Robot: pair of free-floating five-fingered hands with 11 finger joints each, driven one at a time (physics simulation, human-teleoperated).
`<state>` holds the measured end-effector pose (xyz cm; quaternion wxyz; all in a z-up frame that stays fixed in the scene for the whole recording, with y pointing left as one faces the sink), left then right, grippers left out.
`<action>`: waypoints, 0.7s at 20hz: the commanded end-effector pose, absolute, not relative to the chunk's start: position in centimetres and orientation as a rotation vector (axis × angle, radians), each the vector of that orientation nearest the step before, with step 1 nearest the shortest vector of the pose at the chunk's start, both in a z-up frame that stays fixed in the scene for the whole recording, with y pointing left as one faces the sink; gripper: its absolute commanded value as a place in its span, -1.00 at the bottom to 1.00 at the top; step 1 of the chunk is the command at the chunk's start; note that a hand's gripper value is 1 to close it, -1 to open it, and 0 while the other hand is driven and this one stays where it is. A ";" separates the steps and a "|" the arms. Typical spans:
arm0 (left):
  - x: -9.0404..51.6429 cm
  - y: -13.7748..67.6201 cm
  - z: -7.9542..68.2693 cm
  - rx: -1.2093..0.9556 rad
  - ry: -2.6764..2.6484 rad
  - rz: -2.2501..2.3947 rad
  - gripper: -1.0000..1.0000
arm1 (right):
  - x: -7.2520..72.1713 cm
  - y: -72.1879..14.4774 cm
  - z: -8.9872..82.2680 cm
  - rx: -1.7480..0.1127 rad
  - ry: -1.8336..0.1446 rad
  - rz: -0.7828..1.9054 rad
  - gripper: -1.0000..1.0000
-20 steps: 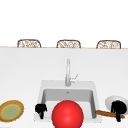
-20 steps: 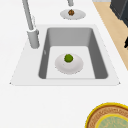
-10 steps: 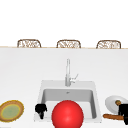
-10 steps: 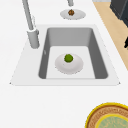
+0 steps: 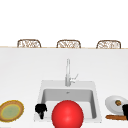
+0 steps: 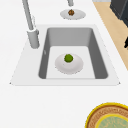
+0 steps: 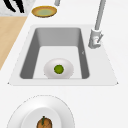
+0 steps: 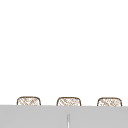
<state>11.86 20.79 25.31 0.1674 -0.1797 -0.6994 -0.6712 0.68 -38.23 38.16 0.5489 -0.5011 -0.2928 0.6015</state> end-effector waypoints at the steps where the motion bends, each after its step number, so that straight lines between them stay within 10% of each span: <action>1: 11.9 20.8 25.3 -0.511 -1.990 -1.910 0.00 | 3.2 -37.3 35.9 -1.202 -0.662 1.400 1.00; 14: 11.9 20.8 25.3 -0.511 -1.990 -1.910 0.00 | 5.6 -39.6 26.9 -1.243 -0.696 1.401 1.00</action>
